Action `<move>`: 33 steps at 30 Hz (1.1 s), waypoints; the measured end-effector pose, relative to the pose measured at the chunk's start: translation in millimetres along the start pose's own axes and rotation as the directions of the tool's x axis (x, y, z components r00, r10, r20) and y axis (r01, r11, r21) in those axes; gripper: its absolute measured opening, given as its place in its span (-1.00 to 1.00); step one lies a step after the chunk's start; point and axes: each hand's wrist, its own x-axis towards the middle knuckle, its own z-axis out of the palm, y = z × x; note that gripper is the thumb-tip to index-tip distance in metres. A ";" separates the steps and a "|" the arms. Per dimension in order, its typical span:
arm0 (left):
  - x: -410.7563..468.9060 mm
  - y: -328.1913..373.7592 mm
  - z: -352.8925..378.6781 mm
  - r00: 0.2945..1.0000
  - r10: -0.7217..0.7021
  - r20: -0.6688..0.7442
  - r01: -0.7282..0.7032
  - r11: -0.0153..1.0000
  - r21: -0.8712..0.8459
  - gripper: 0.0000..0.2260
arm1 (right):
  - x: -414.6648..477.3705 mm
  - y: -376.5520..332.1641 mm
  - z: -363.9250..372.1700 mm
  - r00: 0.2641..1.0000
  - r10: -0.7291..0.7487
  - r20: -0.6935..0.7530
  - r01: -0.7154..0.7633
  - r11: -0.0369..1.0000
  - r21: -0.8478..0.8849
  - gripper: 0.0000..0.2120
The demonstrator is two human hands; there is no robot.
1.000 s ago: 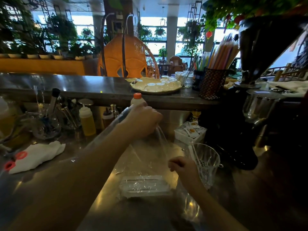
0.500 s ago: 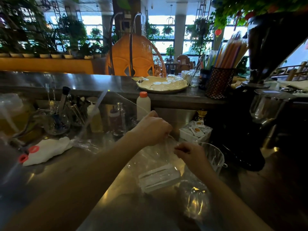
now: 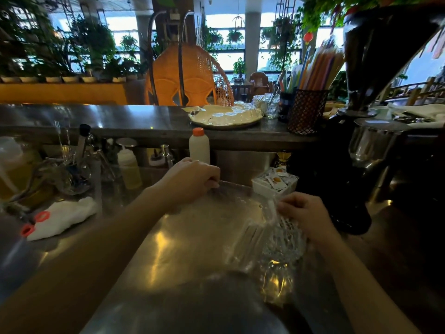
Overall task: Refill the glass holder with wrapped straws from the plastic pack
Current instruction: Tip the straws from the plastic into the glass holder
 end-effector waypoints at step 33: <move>-43.3 -12.2 38.1 0.938 -0.294 0.184 0.331 0.915 -0.229 -0.67 | -32.0 45.2 20.2 0.997 0.064 0.039 -0.059 0.992 -0.115 -0.41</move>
